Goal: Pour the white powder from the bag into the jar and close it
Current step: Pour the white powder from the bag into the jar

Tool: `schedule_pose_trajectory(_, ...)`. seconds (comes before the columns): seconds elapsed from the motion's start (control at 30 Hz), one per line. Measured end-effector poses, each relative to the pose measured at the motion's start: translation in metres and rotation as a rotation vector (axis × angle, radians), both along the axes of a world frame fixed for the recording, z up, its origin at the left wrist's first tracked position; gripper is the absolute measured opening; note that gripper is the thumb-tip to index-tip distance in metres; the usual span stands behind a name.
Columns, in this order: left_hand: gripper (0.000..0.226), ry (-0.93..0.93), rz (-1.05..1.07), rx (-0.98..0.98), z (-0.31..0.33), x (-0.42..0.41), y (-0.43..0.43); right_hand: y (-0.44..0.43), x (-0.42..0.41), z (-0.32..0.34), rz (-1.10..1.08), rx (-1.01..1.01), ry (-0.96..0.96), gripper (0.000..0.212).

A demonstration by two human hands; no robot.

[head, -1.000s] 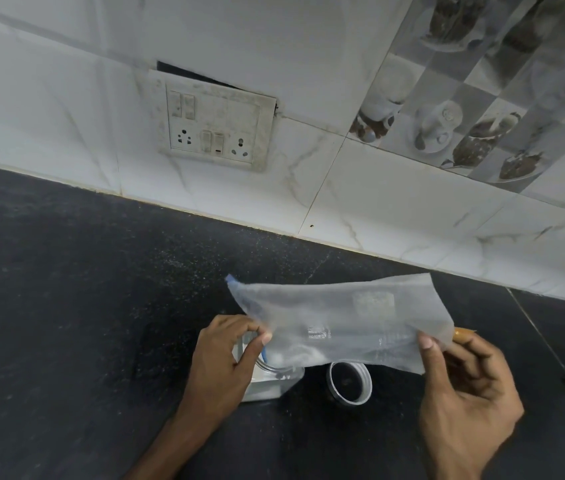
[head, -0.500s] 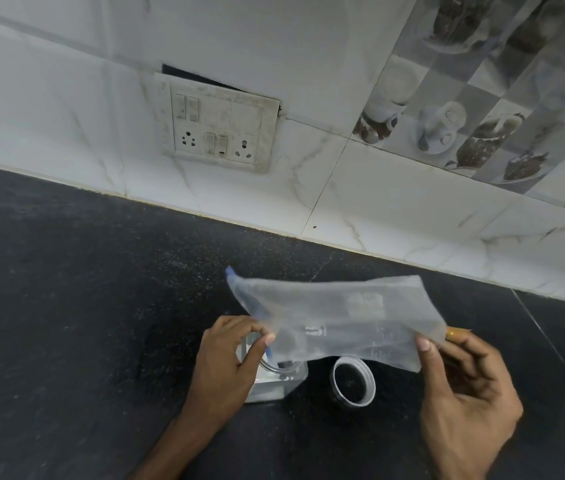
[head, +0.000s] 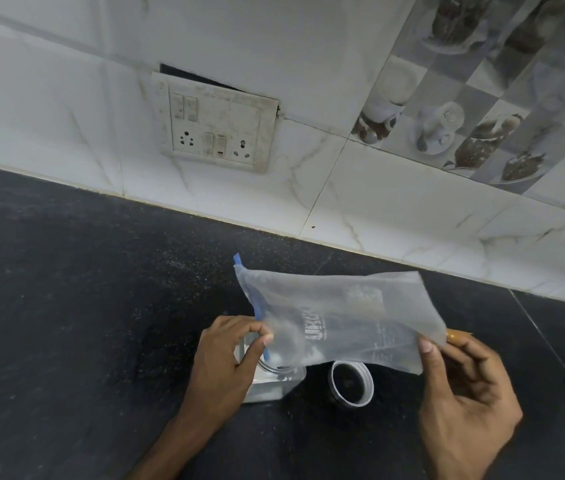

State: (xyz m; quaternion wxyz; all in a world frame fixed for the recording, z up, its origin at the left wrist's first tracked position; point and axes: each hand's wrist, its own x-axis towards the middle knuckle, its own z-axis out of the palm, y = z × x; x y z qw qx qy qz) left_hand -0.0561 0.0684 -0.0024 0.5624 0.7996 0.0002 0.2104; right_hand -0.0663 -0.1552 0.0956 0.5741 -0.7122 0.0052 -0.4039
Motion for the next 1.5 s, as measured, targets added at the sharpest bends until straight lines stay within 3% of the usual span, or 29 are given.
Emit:
schedule_pose_trajectory(0.27, 0.011, 0.007, -0.008, -0.005, 0.000, 0.001, 0.000, 0.001, 0.002, 0.001, -0.033, 0.054, -0.010, 0.025)
schedule_pose_trajectory(0.8, 0.021, 0.027, 0.010, -0.011, 0.000, 0.000, 0.000, 0.011, -0.003, 0.001, -0.018, -0.026, 0.010, 0.028)
schedule_pose_trajectory(1.0, 0.019, 0.020, 0.000, -0.025, 0.001, 0.001, -0.001, 0.012, -0.006, 0.003, 0.062, -0.130, 0.172, 0.031)
schedule_pose_trajectory(1.1, 0.018, 0.018, -0.001, -0.021, 0.000, 0.001, -0.001, 0.012, -0.005, 0.003, 0.214, -0.035, 0.269, 0.046)
schedule_pose_trajectory(1.2, 0.012, 0.015, 0.005, -0.019, -0.001, 0.000, -0.001, 0.010, -0.002, 0.006, 0.232, 0.049, 0.289, 0.059)
schedule_pose_trajectory(1.33, 0.013, 0.018, 0.000, -0.020, -0.001, 0.001, -0.001, 0.010, -0.003, 0.007, 0.095, 0.087, 0.237, 0.052)
schedule_pose_trajectory(1.5, 0.018, 0.024, 0.006, -0.029, -0.001, 0.000, -0.001, 0.016, -0.005, 0.010, 0.112, 0.092, 0.260, 0.046)
